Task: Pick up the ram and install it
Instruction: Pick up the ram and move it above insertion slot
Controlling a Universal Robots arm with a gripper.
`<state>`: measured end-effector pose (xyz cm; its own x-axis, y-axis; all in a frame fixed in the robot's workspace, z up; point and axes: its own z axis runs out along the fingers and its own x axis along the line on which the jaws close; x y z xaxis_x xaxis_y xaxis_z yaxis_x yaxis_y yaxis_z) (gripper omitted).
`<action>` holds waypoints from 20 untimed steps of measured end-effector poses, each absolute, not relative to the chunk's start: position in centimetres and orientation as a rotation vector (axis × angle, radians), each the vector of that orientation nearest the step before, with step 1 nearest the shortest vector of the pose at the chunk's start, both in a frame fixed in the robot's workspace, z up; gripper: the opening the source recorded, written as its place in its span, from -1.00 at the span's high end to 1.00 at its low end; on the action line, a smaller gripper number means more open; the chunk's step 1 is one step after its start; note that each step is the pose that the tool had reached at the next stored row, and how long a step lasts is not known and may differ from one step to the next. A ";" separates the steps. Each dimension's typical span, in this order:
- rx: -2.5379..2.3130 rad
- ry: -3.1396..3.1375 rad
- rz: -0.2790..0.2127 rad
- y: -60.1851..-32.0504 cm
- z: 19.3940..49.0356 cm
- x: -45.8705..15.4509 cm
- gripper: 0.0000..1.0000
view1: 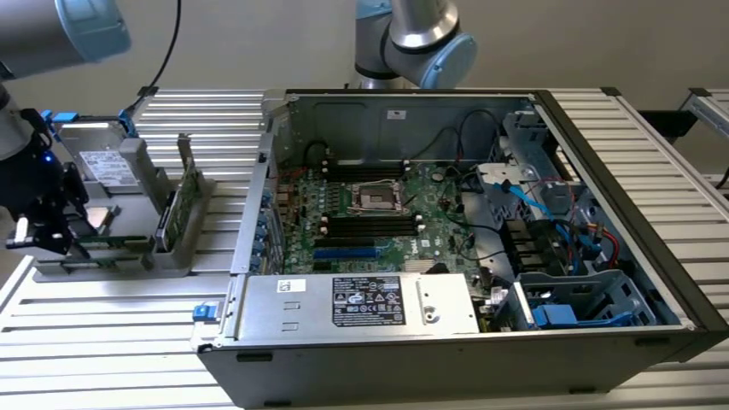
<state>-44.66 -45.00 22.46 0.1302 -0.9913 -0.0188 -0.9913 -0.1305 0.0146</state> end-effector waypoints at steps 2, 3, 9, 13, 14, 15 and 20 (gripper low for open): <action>-2.361 2.070 0.037 -45.1 22.1 -44.6 0.11; -2.362 2.069 0.037 -45.1 22.0 -44.5 0.11; -2.365 2.065 0.037 -45.7 21.3 -44.1 0.11; -2.367 2.064 0.037 -45.7 20.6 -44.0 0.11; -2.367 2.064 0.037 -45.7 20.4 -44.0 0.11; -2.367 2.063 0.037 -45.7 20.2 -43.9 0.11; -2.368 2.062 0.037 -45.7 19.7 -43.6 0.11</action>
<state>-43.62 -45.72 19.75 0.1374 -0.9903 -0.0187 -0.9904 -0.1376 0.0148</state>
